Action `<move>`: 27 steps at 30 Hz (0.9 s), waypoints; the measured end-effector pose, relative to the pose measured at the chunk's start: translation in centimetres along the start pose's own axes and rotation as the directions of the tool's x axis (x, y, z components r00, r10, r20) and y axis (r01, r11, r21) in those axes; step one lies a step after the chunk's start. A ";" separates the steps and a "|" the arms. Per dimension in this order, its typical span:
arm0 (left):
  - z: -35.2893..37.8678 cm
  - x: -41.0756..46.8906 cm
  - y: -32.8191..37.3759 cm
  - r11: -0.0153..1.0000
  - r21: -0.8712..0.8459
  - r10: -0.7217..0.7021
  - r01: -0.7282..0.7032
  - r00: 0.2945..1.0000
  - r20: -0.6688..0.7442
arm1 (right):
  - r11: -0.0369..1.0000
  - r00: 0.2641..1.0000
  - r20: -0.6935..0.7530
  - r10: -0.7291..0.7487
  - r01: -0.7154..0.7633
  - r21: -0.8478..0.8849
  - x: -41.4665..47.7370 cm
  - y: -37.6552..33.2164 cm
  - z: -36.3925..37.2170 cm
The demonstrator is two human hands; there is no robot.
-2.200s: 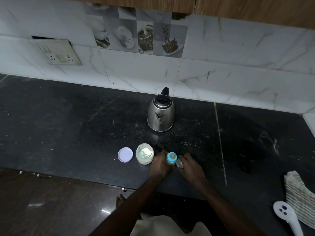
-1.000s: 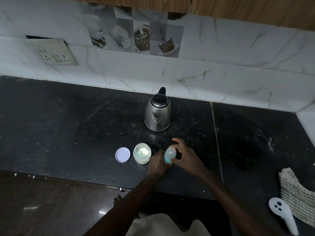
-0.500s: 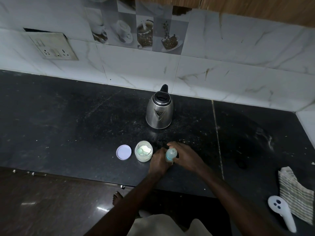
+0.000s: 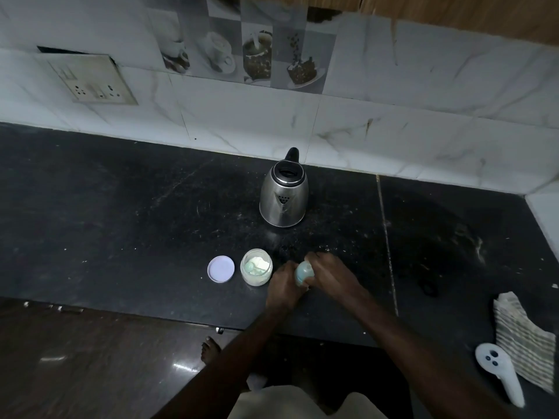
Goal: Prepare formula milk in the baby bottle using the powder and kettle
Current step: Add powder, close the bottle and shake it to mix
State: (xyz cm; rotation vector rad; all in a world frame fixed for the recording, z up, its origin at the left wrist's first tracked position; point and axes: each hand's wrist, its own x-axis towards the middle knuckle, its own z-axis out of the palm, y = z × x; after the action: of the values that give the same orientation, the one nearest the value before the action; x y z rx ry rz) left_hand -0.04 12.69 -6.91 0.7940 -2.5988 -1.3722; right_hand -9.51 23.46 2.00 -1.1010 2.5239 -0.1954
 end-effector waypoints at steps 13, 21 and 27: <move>0.0 0.1 -0.3 0.997 -0.077 0.009 -0.009 1.000 0.002 | 0.991 0.992 0.111 -0.060 0.073 -0.113 0.3 -1.2 -0.7; -0.1 -0.2 -0.1 0.998 -0.055 0.001 -0.002 1.000 -0.006 | 0.975 0.983 0.130 0.126 -0.098 -0.199 1.3 -2.1 -0.5; -0.5 -0.3 0.2 0.999 -0.039 -0.026 0.026 1.000 0.017 | 0.952 0.966 0.105 0.238 -0.210 -0.222 0.9 -2.9 -0.8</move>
State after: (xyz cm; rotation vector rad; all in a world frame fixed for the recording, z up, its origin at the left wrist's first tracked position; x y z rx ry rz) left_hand 0.27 12.53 -6.35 0.8172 -2.5740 -1.4382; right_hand -8.47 20.82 3.28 -0.8573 2.5669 0.2032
